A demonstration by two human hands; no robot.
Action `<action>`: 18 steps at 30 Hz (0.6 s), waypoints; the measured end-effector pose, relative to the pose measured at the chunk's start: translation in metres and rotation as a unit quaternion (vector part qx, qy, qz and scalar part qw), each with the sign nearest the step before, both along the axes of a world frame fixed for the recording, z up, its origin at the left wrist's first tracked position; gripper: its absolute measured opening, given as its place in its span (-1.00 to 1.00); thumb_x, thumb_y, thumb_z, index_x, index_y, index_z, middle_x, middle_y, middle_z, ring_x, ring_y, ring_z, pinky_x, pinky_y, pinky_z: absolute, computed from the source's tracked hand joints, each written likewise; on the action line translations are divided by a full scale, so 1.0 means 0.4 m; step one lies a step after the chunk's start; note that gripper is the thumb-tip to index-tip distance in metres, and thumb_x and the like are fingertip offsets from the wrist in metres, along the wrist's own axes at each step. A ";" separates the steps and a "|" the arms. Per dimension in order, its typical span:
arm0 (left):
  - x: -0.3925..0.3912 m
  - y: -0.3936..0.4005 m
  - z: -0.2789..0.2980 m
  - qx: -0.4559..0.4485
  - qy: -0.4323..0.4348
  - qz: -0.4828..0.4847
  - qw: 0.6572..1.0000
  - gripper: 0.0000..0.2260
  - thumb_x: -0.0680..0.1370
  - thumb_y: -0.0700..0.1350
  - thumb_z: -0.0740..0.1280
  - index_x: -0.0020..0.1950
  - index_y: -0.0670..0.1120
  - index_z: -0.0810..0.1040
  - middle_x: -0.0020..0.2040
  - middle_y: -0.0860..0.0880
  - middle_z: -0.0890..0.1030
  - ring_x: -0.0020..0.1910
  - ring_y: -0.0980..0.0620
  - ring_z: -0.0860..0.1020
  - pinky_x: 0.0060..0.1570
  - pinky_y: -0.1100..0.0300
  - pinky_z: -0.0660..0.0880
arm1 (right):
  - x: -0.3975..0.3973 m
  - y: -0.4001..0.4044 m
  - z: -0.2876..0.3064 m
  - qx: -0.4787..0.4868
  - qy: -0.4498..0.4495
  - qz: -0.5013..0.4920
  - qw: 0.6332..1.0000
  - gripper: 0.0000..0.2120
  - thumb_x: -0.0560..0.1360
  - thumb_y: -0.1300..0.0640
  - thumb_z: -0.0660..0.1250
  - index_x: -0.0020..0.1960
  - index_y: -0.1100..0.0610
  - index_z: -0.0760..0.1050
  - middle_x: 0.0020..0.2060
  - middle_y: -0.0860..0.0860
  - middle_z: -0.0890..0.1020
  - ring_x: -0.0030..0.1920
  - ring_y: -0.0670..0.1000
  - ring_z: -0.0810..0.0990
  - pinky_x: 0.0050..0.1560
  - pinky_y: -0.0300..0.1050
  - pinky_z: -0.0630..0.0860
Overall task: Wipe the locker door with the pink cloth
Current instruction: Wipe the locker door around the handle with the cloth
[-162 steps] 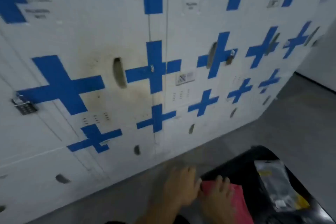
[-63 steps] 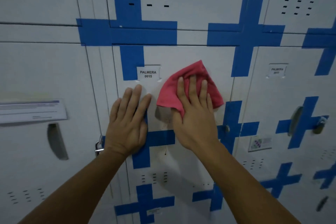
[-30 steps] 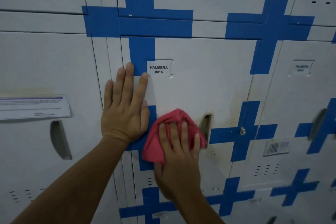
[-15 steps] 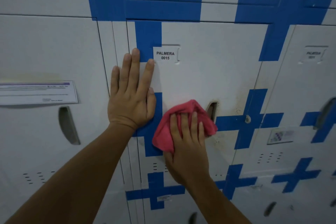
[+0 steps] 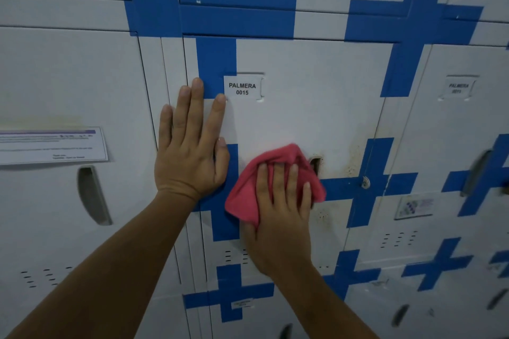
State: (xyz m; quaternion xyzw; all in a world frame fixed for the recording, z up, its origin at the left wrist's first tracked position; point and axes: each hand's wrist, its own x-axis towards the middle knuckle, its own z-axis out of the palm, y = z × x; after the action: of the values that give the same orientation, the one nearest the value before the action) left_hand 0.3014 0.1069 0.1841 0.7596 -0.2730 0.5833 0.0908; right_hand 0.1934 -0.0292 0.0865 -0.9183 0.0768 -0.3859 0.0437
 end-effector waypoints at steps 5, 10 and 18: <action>-0.001 -0.001 -0.029 -0.002 0.005 -0.009 1.000 -0.38 0.62 0.02 0.03 0.64 -0.11 -0.06 0.63 -0.22 -0.04 0.62 -0.20 -0.07 0.58 -0.11 -0.16 | -0.008 -0.034 0.010 -0.027 0.001 -0.001 1.000 -0.19 0.55 -0.20 0.18 0.63 0.02 -0.15 0.61 0.05 -0.06 0.61 0.19 -0.12 0.53 0.33 -0.08; 0.006 -0.018 -0.130 0.004 -0.016 -0.007 1.000 -0.38 0.65 0.07 0.01 0.63 -0.18 -0.03 0.63 -0.19 -0.13 0.61 -0.20 -0.11 0.57 -0.14 -0.16 | -0.001 -0.058 0.121 0.062 -0.036 -0.036 0.997 -0.25 0.57 -0.14 0.00 0.62 0.01 -0.28 0.61 0.05 -0.23 0.59 0.15 -0.31 0.53 0.23 -0.31; 0.011 -0.022 -0.128 -0.005 -0.007 -0.013 1.000 -0.39 0.65 0.07 0.01 0.62 -0.20 -0.03 0.62 -0.19 -0.11 0.61 -0.18 -0.15 0.58 -0.12 -0.18 | 0.001 -0.055 0.053 -0.037 -0.006 -0.010 0.999 -0.20 0.55 -0.15 0.16 0.63 0.05 -0.16 0.62 0.08 -0.09 0.61 0.18 -0.17 0.52 0.36 -0.07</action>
State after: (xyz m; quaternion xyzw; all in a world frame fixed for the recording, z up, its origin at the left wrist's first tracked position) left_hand 0.3059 0.0981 0.1328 0.7511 -0.2804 0.5891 0.1006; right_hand 0.1937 -0.0514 0.1077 -0.9160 0.0716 -0.3946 0.0066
